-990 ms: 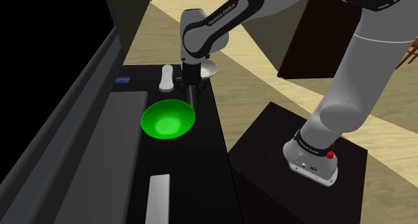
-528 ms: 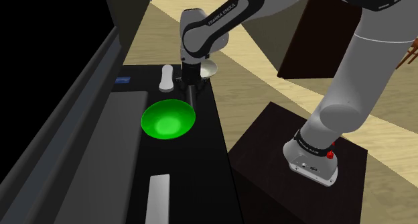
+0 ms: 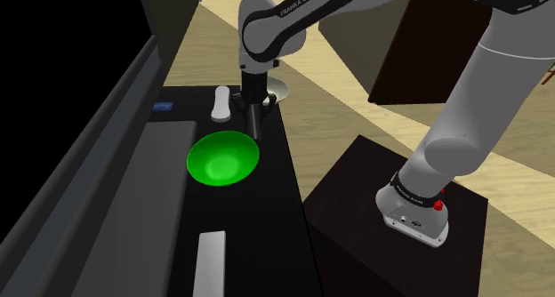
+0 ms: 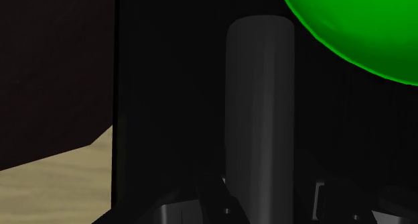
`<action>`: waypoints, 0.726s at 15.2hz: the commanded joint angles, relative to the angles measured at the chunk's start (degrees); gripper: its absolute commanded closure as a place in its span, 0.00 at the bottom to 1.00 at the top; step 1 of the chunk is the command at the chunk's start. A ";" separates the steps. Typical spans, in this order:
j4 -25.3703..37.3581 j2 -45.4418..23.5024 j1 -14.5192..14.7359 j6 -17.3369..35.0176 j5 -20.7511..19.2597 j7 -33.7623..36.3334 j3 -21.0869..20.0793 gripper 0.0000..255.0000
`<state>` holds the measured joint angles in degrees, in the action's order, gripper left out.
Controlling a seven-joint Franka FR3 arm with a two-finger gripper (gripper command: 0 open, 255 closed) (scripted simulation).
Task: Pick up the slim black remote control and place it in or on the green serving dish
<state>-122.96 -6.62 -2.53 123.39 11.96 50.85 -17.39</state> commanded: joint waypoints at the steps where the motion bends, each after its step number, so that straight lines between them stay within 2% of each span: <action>1: 0.72 0.82 -0.05 -1.53 0.08 0.18 -0.01 1.00; 11: 4.53 4.47 -0.38 -8.85 0.43 0.90 0.13 1.00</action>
<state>-119.14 -2.20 -2.97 115.26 12.44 51.46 -17.21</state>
